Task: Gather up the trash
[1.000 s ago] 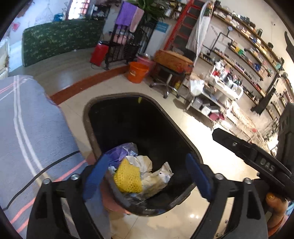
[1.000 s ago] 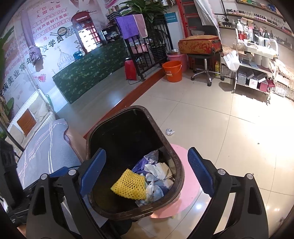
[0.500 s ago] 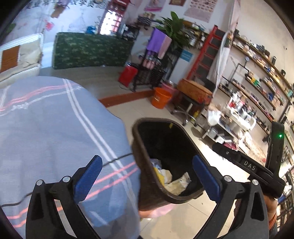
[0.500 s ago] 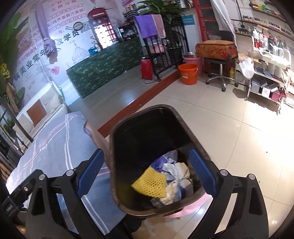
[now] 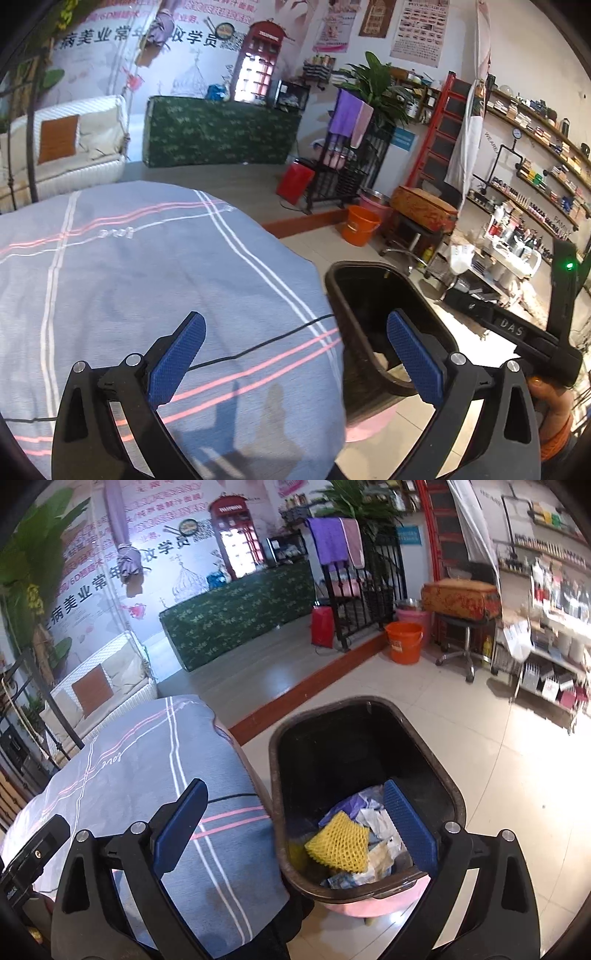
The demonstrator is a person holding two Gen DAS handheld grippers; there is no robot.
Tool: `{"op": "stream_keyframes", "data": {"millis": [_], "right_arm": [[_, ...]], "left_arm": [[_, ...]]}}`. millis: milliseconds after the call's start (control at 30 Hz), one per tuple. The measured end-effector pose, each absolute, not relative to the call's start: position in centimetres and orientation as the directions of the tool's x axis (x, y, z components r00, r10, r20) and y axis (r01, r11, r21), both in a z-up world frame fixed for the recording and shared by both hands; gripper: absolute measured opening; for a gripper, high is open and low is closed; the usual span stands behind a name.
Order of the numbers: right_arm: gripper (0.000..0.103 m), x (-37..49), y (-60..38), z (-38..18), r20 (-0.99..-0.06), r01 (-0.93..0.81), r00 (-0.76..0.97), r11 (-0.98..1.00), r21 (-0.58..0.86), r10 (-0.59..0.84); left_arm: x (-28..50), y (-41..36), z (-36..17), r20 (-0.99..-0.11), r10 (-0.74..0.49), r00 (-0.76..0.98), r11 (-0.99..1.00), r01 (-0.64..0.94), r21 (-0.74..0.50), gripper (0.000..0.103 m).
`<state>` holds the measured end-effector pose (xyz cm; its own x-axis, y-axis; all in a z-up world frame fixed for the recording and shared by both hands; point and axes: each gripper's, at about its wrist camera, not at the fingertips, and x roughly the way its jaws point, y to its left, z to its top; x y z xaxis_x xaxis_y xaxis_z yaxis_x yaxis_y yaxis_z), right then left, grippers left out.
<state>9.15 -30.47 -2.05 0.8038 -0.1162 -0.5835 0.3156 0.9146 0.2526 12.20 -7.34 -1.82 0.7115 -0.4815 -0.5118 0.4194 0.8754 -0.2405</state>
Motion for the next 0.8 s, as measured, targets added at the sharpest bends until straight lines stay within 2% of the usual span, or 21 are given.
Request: {"op": "stream_keyframes", "data": {"millis": [233,433,667,800], "right_arm": [[0.094,7.1,-25.7,-0.4,-0.498,0.246,0.857,0.954,0.173,-0.131],[0.094,5.0,-22.2,1.0,-0.426,0.196,0.896,0.974,0.117,-0.129],[0.094,1.9,-19.2,1.8,-0.372,0.153,0.922,0.984,0.089,-0.110],[0.094,0.1,-17.8,2.4,-0.330,0.152,0.936,0.986,0.071,-0.121]], "left_arm": [[10.5,-4.5,-1.8,-0.489,-0.385,0.783,0.922,0.352,-0.162,0.097],[8.9,-1.8,-1.4,-0.469,-0.314,0.825,0.949,0.281,-0.142,0.097],[5.8,0.6,0.1,-0.370,-0.221,0.902,0.974,0.186,-0.129,0.097],[4.4,1.2,0.7,-0.345,-0.199,0.917,0.977,0.159,-0.143,0.097]]}}
